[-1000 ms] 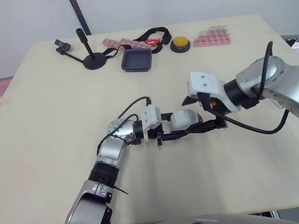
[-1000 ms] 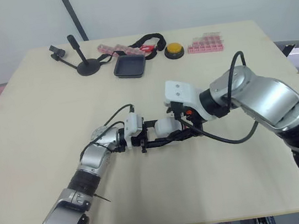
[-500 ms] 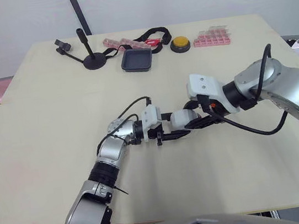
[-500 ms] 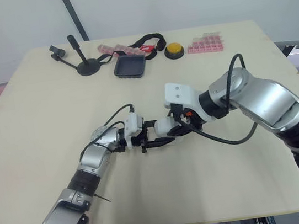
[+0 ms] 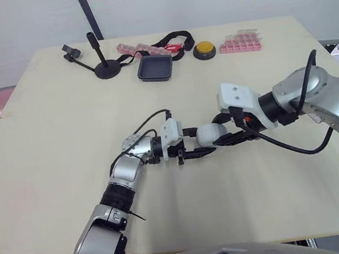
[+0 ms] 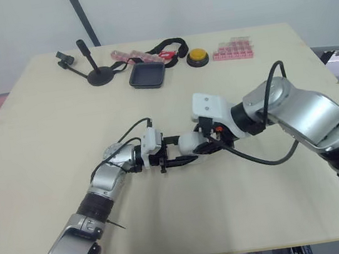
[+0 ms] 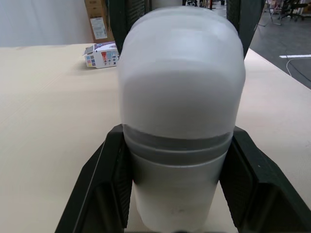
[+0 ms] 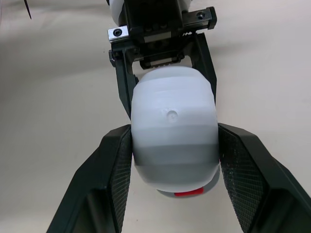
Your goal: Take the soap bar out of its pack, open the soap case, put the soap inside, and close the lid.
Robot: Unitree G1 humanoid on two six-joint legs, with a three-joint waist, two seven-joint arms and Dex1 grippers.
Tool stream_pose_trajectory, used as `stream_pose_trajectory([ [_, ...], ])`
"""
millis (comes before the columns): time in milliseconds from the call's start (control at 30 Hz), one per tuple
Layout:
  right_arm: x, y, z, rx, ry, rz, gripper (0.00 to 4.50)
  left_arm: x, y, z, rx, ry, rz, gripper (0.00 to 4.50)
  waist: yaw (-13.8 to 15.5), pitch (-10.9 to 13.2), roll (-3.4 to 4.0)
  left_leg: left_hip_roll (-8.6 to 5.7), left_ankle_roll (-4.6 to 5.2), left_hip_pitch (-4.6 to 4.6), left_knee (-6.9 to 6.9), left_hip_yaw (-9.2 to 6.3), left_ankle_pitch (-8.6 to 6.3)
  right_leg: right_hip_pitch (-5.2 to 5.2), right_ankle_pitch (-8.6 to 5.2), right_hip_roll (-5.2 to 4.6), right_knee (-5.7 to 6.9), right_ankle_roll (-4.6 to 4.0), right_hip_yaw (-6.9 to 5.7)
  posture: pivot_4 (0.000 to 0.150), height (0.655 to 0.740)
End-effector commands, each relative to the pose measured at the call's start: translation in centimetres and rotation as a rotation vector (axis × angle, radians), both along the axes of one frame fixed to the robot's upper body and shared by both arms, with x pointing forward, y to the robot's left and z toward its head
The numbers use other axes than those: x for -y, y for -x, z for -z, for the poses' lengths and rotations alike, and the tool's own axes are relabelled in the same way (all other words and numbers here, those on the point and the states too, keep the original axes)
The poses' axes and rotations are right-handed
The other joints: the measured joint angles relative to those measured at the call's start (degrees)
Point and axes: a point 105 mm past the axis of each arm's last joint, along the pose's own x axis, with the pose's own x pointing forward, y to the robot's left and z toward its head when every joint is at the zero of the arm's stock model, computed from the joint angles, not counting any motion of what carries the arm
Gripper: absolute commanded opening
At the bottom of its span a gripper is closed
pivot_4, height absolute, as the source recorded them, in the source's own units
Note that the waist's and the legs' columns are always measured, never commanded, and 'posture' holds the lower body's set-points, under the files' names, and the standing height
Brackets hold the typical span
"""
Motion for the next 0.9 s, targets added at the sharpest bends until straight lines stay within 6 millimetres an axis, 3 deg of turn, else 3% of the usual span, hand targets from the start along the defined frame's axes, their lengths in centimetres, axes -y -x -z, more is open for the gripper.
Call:
stream_pose_trajectory([
  [33,0.5,-0.2,-0.3,0.032,0.006,0.018,2.69,0.1,0.0,-0.6,0.030,0.004,0.008,1.92,0.0,0.0,0.00,0.00,0.00,-0.01,0.01,0.00,0.00,0.00,0.00,0.00,0.00,0.00,0.00,0.150,0.7400],
  [567,0.8,-0.2,0.7,-0.011,0.029,0.015,2.69,0.1,-0.1,-0.6,0.027,0.007,-0.002,1.92,0.0,0.0,0.00,0.00,0.00,-0.01,0.02,0.00,0.00,0.01,0.00,0.00,-0.01,0.00,0.00,0.150,0.7400],
  [767,1.1,-0.5,0.8,-0.013,0.031,0.039,4.48,0.1,-0.1,-0.6,0.026,0.007,-0.003,1.92,0.0,0.0,0.00,0.00,0.00,-0.02,0.03,-0.02,0.00,0.02,0.00,0.01,-0.01,0.00,0.00,0.150,0.7400],
  [900,1.2,-0.6,0.7,0.003,0.032,0.036,4.48,0.1,0.0,-0.6,0.024,0.007,-0.001,1.92,0.0,0.0,0.00,0.00,0.00,-0.03,0.04,-0.02,0.00,0.02,0.00,0.01,-0.01,0.00,0.01,0.150,0.7400],
])
